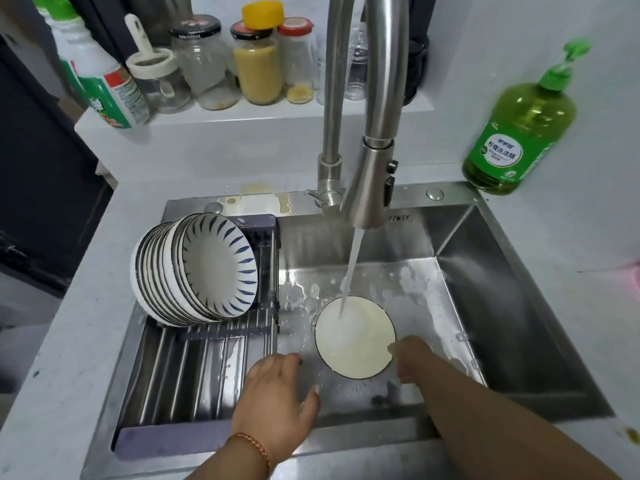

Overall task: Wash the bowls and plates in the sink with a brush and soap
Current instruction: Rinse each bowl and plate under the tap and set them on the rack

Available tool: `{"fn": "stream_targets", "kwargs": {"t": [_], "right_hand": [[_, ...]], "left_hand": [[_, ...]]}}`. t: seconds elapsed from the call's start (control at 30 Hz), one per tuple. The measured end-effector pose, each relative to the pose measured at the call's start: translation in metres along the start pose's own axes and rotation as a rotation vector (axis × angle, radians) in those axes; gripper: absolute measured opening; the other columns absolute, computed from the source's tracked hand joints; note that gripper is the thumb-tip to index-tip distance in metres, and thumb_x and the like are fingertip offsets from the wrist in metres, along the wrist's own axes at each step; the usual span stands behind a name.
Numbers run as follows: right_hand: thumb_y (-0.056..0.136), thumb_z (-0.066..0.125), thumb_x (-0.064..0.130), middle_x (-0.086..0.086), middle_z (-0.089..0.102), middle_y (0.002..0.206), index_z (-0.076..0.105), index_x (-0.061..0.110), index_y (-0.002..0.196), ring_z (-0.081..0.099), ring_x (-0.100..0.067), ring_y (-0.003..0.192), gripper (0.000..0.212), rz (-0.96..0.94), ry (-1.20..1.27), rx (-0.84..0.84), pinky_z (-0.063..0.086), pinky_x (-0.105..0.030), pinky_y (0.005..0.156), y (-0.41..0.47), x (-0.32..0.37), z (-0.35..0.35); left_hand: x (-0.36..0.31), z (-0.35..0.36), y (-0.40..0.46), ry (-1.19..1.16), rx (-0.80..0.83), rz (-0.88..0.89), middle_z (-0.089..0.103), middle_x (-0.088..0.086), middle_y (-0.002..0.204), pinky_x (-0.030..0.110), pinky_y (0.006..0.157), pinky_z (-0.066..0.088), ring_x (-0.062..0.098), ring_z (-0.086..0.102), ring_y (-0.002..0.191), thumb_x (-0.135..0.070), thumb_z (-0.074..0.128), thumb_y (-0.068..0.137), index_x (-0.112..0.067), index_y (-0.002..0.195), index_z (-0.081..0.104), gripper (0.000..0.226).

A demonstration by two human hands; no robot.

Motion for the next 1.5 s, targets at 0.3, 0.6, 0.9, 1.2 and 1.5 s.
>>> {"fn": "stream_targets", "kwargs": {"t": [0.3, 0.6, 0.9, 1.2, 1.5], "right_hand": [[0.097, 0.041, 0.005, -0.024, 0.06, 0.105, 0.045, -0.005, 0.129, 0.057, -0.044, 0.112, 0.034, 0.224, 0.199, 0.182, 0.05, -0.054, 0.091, 0.018, -0.017, 0.048], [0.099, 0.035, 0.0, -0.018, 0.063, 0.12, 0.062, -0.003, 0.097, 0.062, -0.03, 0.091, 0.028, 0.392, 0.522, 0.121, 0.052, -0.038, 0.09, 0.02, -0.026, 0.061], [0.096, 0.028, -0.009, -0.02, 0.058, 0.065, 0.048, -0.007, 0.082, 0.059, -0.034, 0.077, 0.024, 0.283, 0.405, 0.227, 0.039, -0.031, 0.022, 0.011, -0.011, 0.055], [0.089, 0.027, -0.017, -0.026, 0.066, 0.087, 0.045, -0.008, 0.116, 0.057, -0.046, 0.109, 0.033, 0.208, 0.593, 0.344, 0.049, -0.036, 0.032, -0.015, 0.009, 0.051], [0.085, 0.031, -0.018, -0.024, 0.054, 0.114, 0.045, 0.004, 0.12, 0.06, -0.045, 0.089, 0.044, -0.121, 0.732, 0.344, 0.058, -0.04, 0.05, -0.048, 0.054, 0.019]], "left_hand": [[-0.003, -0.004, -0.003, 0.008, -0.131, 0.089, 0.058, -0.015, 0.078, 0.019, 0.072, 0.041, 0.006, 0.057, 0.072, -0.052, 0.052, 0.073, -0.029, 0.091, 0.057, 0.03], [-0.004, -0.007, -0.001, 0.026, -0.182, 0.12, 0.056, -0.013, 0.073, 0.018, 0.068, 0.039, 0.006, 0.055, 0.066, -0.049, 0.052, 0.07, -0.026, 0.086, 0.06, 0.029], [-0.004, -0.007, -0.002, 0.052, -0.179, 0.108, 0.056, -0.013, 0.07, 0.019, 0.065, 0.04, 0.007, 0.055, 0.064, -0.05, 0.051, 0.071, -0.027, 0.082, 0.058, 0.026], [-0.004, -0.006, -0.002, 0.065, -0.191, 0.108, 0.055, -0.016, 0.067, 0.018, 0.065, 0.036, 0.006, 0.055, 0.063, -0.052, 0.05, 0.071, -0.031, 0.08, 0.056, 0.024], [-0.004, -0.009, -0.004, 0.036, -0.201, 0.1, 0.054, -0.018, 0.066, 0.017, 0.06, 0.033, 0.003, 0.054, 0.061, -0.053, 0.05, 0.07, -0.033, 0.079, 0.055, 0.023]]}}
Point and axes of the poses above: each hand's wrist, its own y-axis towards the middle knuckle, its own z-axis out of the palm, x = y × z, the point moved 9 cm from there along y, towards the middle knuckle
